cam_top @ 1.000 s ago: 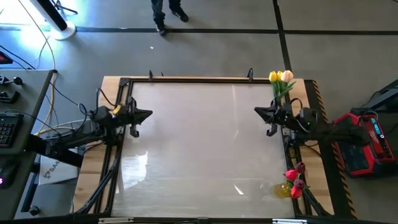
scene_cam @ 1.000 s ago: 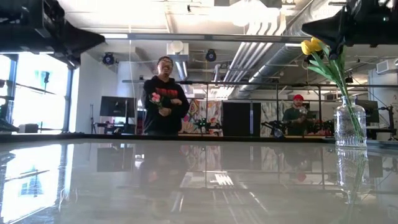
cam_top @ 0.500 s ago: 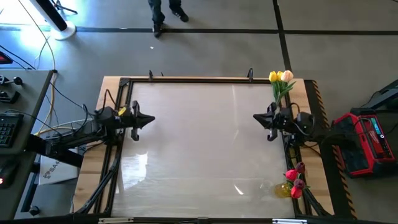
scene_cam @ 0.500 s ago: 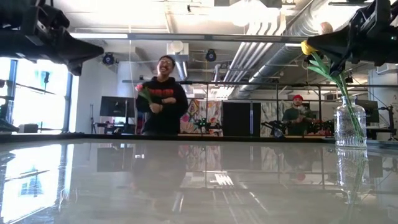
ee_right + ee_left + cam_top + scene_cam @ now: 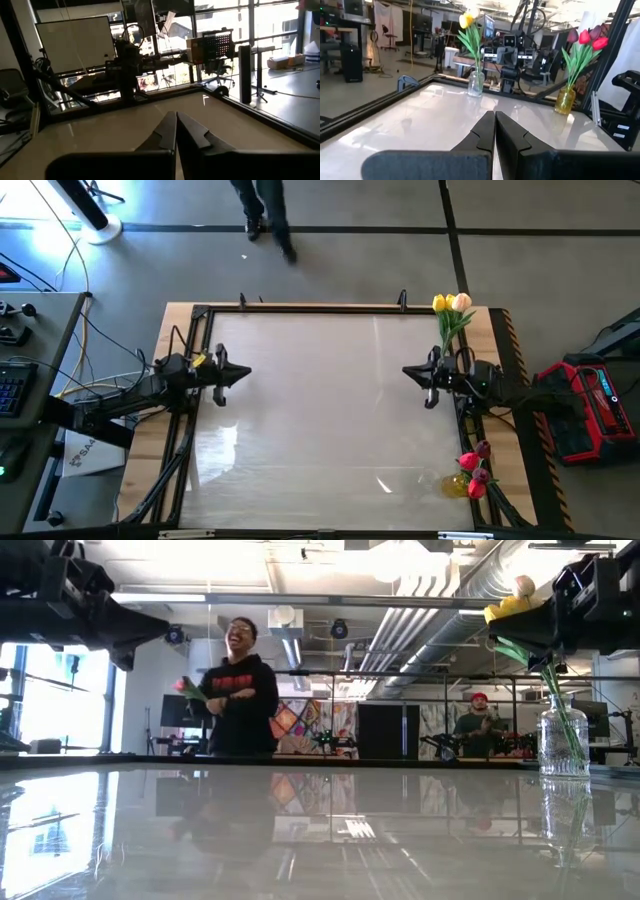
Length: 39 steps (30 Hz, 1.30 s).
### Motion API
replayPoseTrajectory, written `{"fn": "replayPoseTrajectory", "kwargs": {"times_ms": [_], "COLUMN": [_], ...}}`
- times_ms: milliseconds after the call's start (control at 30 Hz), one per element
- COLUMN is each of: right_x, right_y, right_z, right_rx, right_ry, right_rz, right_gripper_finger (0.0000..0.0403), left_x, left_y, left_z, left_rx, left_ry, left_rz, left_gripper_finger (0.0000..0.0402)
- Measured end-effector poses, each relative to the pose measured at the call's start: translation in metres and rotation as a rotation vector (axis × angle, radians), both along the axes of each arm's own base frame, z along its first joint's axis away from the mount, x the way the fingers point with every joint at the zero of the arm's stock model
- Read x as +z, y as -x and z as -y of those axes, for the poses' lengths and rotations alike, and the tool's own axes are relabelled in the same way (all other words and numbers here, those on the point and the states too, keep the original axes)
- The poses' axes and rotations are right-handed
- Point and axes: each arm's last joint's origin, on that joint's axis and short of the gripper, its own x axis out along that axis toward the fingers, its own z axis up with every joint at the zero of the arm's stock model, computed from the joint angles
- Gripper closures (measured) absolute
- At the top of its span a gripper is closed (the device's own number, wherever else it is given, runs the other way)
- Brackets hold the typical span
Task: Sort flowers into vase by color
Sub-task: Return to Home Position
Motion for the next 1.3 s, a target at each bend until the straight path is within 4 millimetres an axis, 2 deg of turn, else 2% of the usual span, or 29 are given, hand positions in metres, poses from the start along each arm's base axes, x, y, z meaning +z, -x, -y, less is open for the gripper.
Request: {"fn": "replayPoseTrajectory", "kwargs": {"times_ms": [200,367,533,1300], "right_x": [-0.0012,-0.0014,-0.0014,-0.0030], "right_y": [-0.0001,-0.0002,0.0002,0.0002], "right_z": [0.0000,-0.0001,0.0017,0.0021], "right_rx": [-0.001,-0.001,-0.064,-0.075], "right_ry": [0.016,0.045,0.045,0.042], "right_rz": [-0.016,-0.023,-0.025,-0.041], "right_gripper_finger": [0.0403,0.0403,0.0403,0.0402], "left_x": [-0.0004,-0.0003,0.0055,0.0031], "left_y": [-0.0005,-0.0016,-0.0008,-0.0011], "left_z": [0.0006,0.0040,0.0027,0.0025], "left_rx": [-0.002,-0.004,0.065,0.072], "left_ry": [0.094,0.108,0.198,0.197], "left_rz": [0.010,0.014,0.097,0.071], "left_gripper_finger": [0.0401,0.0401,0.0401,0.0401]}}
